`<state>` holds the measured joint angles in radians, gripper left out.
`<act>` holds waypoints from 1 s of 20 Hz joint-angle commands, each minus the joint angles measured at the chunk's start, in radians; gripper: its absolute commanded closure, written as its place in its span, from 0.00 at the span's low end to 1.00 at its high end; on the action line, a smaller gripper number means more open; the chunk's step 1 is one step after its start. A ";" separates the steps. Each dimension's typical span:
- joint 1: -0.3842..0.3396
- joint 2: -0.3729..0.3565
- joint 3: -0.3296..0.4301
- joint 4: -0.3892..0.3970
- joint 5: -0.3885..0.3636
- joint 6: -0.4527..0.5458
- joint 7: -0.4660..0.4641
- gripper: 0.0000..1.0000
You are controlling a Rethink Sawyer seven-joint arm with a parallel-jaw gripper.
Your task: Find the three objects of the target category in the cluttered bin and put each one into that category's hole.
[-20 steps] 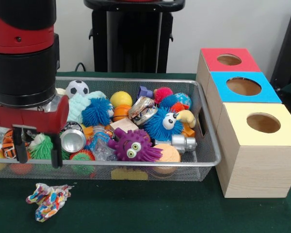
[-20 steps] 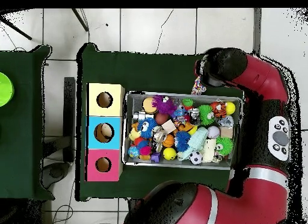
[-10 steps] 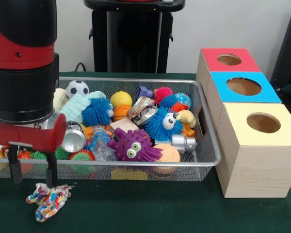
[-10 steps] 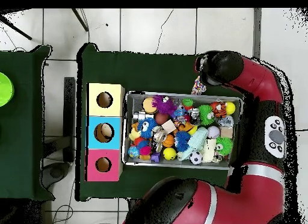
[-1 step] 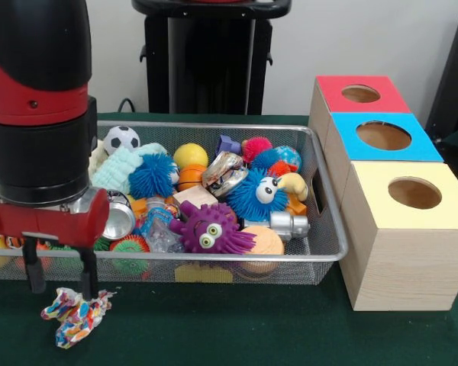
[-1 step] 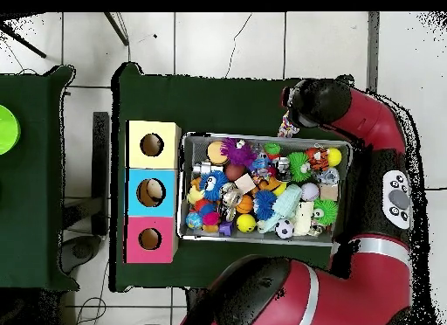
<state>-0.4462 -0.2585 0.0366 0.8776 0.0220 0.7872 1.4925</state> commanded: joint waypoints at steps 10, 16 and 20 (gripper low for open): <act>-0.091 0.010 0.231 0.138 -0.046 0.167 -0.252 0.00; -0.101 0.023 0.246 0.122 -0.066 0.153 -0.237 0.00; -0.111 0.016 0.258 0.142 -0.075 0.147 -0.244 0.00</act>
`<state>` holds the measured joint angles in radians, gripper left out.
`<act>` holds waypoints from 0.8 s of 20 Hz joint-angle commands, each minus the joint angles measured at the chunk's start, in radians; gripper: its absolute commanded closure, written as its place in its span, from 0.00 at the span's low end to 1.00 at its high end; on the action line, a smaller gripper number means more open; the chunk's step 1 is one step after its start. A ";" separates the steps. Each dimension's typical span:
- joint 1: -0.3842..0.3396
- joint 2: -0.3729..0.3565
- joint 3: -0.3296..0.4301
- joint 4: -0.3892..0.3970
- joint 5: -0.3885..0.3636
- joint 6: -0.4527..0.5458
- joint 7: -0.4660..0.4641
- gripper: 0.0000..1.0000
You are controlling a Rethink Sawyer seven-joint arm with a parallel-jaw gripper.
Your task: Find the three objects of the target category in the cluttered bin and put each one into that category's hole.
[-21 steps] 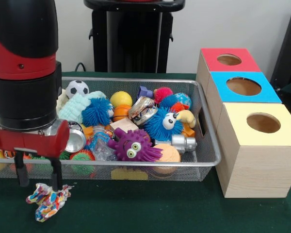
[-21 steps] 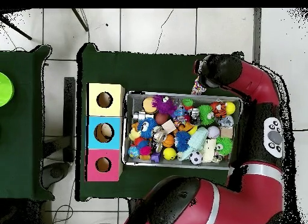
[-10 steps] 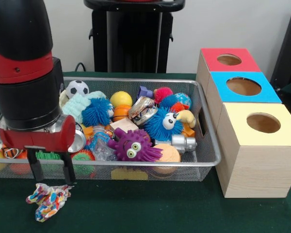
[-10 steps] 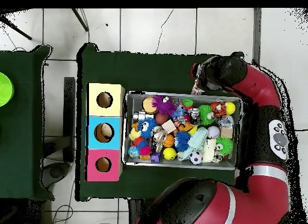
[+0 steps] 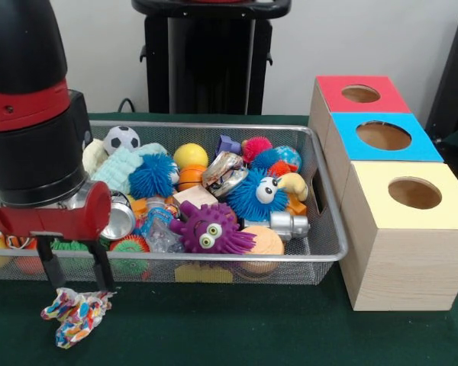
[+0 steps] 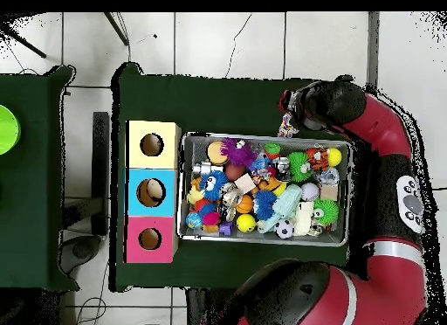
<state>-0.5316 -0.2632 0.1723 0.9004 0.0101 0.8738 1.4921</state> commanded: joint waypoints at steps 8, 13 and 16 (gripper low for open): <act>-0.124 -0.069 0.309 0.295 -0.132 -0.158 -0.456 0.00; -0.126 -0.094 0.313 0.289 -0.186 -0.082 -0.429 0.00; -0.132 -0.102 0.315 0.297 -0.204 -0.058 -0.397 0.00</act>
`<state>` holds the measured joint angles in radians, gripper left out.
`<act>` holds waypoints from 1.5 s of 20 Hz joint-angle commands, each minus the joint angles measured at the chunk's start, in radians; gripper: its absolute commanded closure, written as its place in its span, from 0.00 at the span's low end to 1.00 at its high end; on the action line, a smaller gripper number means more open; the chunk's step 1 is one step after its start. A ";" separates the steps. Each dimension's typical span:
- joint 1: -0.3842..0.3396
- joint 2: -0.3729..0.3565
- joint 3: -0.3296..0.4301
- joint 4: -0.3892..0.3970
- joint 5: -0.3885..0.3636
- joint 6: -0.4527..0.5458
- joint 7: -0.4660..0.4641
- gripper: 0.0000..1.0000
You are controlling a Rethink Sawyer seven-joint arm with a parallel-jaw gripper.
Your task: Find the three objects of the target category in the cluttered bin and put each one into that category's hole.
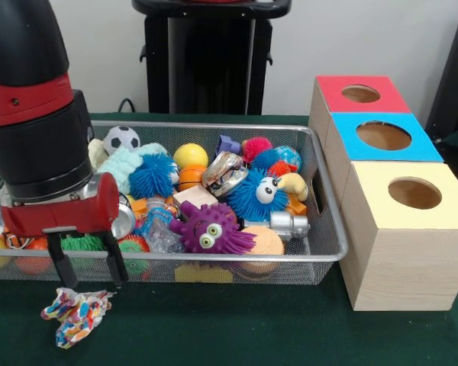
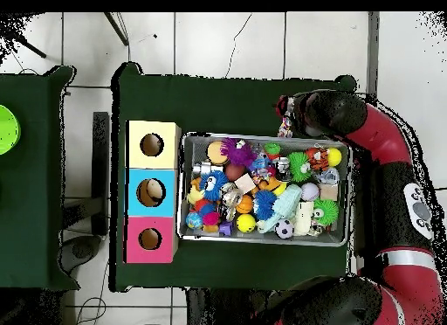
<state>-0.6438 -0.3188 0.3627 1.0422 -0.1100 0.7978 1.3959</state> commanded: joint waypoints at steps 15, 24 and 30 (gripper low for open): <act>0.016 -0.025 0.028 0.007 -0.169 0.199 -0.173 0.00; 0.012 -0.005 0.031 -0.044 -0.204 0.217 -0.153 0.00; -0.012 0.021 0.034 -0.081 -0.219 0.234 -0.175 0.00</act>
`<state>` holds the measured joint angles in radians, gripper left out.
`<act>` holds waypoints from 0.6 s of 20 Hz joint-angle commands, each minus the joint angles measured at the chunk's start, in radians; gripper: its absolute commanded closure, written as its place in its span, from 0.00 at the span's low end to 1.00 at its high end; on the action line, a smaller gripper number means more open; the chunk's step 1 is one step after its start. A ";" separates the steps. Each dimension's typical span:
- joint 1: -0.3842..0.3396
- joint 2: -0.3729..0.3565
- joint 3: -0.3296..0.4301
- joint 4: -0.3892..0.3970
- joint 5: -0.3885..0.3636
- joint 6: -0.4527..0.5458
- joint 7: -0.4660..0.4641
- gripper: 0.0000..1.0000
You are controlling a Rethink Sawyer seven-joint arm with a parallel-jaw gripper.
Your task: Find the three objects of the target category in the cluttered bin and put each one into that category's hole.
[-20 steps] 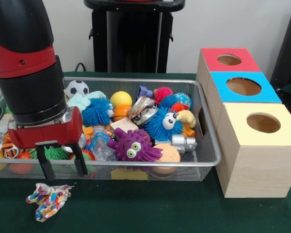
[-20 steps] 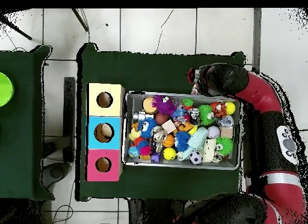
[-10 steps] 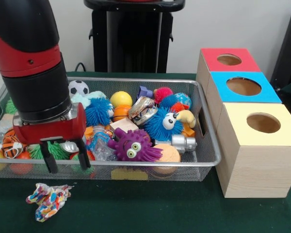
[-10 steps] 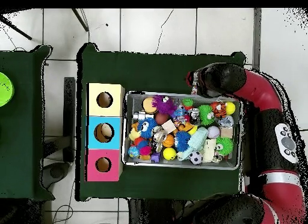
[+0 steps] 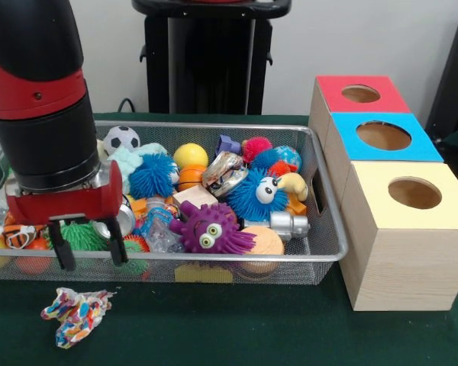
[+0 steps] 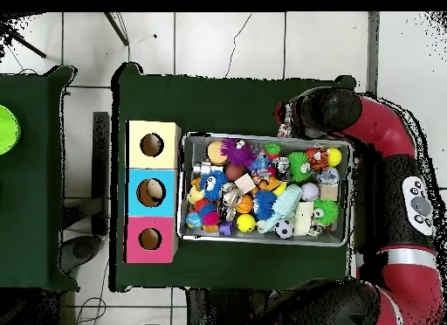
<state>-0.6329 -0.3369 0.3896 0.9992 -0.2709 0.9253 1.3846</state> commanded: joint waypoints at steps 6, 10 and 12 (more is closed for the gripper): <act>-0.049 0.059 0.017 -0.032 -0.056 0.083 -0.181 0.00; -0.063 0.084 0.031 -0.013 -0.049 0.035 -0.171 0.00; -0.072 0.107 0.043 -0.012 -0.045 0.021 -0.179 0.00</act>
<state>-0.6708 -0.3087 0.3894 0.9570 -0.2763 0.9253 1.3846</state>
